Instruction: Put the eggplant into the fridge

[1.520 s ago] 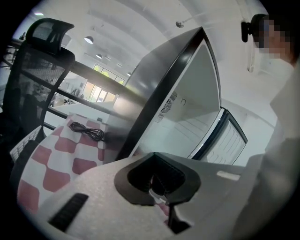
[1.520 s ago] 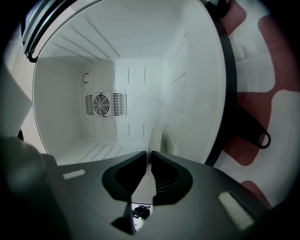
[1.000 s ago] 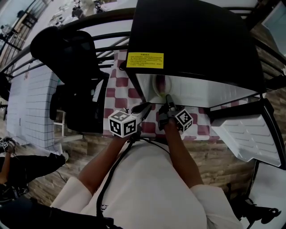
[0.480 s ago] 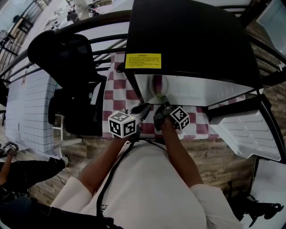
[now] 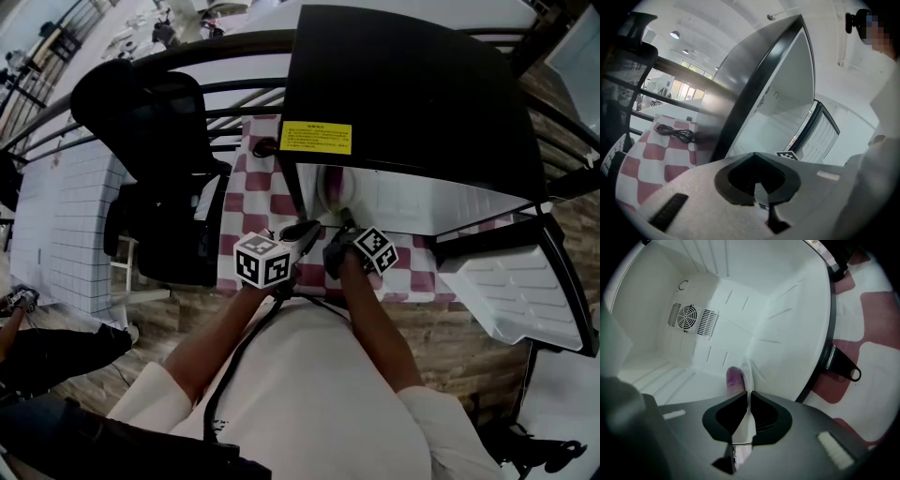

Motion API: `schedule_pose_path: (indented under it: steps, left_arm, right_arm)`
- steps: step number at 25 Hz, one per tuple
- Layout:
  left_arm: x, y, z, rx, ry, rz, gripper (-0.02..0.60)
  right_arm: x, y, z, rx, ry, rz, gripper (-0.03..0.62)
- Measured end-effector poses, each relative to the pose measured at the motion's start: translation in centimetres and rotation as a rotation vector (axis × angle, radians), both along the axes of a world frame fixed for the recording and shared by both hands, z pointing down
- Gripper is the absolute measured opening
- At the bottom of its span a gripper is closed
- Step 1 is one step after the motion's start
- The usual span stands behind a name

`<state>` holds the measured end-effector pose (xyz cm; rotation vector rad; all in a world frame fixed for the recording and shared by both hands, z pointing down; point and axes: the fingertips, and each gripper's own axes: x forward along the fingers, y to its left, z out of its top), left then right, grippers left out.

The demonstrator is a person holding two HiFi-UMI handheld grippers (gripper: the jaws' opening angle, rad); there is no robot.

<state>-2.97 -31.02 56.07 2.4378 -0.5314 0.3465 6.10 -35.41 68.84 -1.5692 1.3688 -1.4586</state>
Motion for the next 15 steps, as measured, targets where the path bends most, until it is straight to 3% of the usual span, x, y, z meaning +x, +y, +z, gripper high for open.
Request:
schedule_pose_path:
  steps: [3, 7, 15]
  left_arm:
    - [0.1, 0.1, -0.1, -0.004, 0.004, -0.003, 0.005]
    - [0.3, 0.0, -0.3, -0.005, 0.009, -0.007, 0.005]
    - [0.7, 0.0, -0.6, -0.017, 0.026, -0.028, 0.005]
  right_arm:
    - [0.0, 0.1, 0.3, -0.038, 0.04, -0.022, 0.041]
    - [-0.1, -0.2, 0.2, -0.047, 0.016, -0.04, 0.046]
    - [-0.6, -0.6, -1.1, -0.011, -0.076, -0.062, 0.185]
